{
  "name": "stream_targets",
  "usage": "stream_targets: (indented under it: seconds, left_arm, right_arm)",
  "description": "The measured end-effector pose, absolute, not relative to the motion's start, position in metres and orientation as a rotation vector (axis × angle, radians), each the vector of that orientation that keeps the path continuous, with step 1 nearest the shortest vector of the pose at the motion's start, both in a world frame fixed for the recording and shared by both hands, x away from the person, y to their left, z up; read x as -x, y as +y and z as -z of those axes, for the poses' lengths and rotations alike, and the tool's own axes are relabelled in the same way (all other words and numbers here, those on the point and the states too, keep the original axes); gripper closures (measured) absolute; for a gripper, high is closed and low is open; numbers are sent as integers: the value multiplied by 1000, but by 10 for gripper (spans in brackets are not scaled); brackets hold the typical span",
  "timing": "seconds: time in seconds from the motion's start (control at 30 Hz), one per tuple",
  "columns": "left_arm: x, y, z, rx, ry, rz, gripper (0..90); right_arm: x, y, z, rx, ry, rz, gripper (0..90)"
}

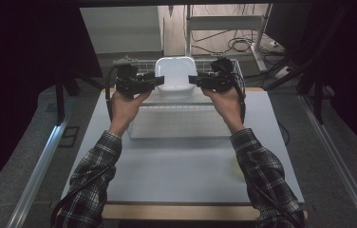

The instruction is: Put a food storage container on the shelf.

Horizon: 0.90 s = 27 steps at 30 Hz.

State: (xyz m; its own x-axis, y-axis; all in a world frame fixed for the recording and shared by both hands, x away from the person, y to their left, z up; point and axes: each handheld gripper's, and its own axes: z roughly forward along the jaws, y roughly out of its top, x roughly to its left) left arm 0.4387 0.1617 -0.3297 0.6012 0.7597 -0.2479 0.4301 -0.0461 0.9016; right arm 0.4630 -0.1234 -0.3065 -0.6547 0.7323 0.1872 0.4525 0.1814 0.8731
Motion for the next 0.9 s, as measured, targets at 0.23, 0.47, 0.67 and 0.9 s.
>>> stream_targets:
  seconds: [0.23, 0.47, 0.67, 0.9]
  left_arm:
    - [-445, 163, 330, -1668, 1016, -354, 466]
    - [-451, 163, 330, -1645, 1040, -366, 426]
    - [-452, 162, 329, -1662, 1033, -401, 390]
    - [-441, 164, 326, -1665, 973, -400, 279]
  right_arm:
    - [-466, -122, 306, -1150, 2165, -1472, 533]
    - [-469, -122, 306, -1174, 2152, -1488, 523]
    - [-471, -123, 306, -1193, 2145, -1489, 485]
    - [-464, -131, 305, -1153, 2148, -1529, 397]
